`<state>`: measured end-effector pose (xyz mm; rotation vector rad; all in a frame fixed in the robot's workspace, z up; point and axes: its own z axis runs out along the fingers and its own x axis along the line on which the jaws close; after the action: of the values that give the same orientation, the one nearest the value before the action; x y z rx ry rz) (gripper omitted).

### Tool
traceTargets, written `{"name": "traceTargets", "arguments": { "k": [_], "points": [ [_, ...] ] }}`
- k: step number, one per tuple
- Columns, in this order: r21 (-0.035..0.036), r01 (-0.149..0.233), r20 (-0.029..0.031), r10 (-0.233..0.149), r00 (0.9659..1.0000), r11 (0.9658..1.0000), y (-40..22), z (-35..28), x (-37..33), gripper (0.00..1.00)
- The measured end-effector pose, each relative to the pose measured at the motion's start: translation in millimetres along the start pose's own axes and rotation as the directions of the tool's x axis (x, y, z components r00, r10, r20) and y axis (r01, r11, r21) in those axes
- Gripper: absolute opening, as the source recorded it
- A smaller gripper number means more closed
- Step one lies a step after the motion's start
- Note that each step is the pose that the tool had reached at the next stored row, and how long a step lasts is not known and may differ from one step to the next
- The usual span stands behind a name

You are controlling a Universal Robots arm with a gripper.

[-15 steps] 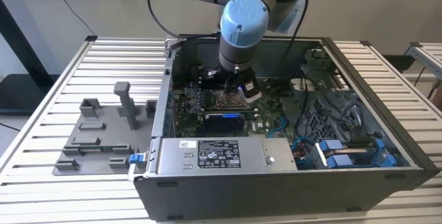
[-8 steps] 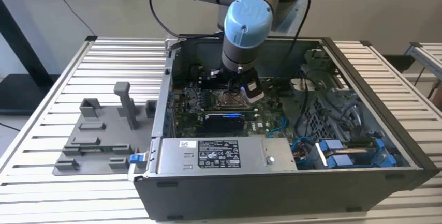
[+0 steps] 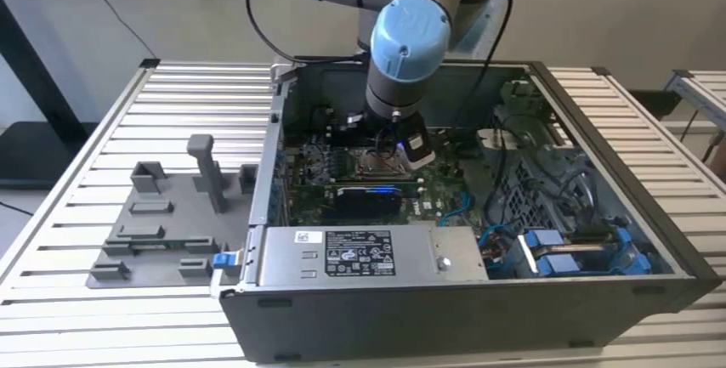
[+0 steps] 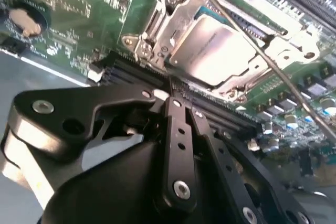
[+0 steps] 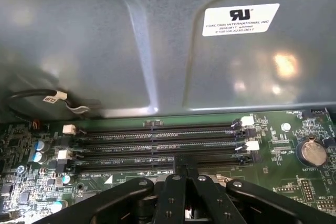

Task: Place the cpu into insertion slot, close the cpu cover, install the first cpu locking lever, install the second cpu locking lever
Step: 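Install the first cpu locking lever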

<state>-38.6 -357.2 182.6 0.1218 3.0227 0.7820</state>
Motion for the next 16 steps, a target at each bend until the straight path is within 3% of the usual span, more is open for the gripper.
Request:
{"name": "traceTargets", "arguments": {
  "k": [2, 8, 11, 16],
  "points": [
    [-0.0042, 0.0, -0.0004, 0.0, 1.0, 1.0, 0.0, -0.1, -0.4, 0.11],
    [-0.0044, -0.001, -0.001, 0.001, 1.0, 1.0, 2.4, -4.6, 0.3, 0.11],
    [-0.0045, -0.001, -0.001, 0.001, 1.0, 1.0, 3.1, -6.6, 5.0, 0.11],
    [-0.0048, -0.001, -0.001, 0.001, 1.0, 1.0, 2.4, -8.0, 20.0, 0.11]
  ]
}}
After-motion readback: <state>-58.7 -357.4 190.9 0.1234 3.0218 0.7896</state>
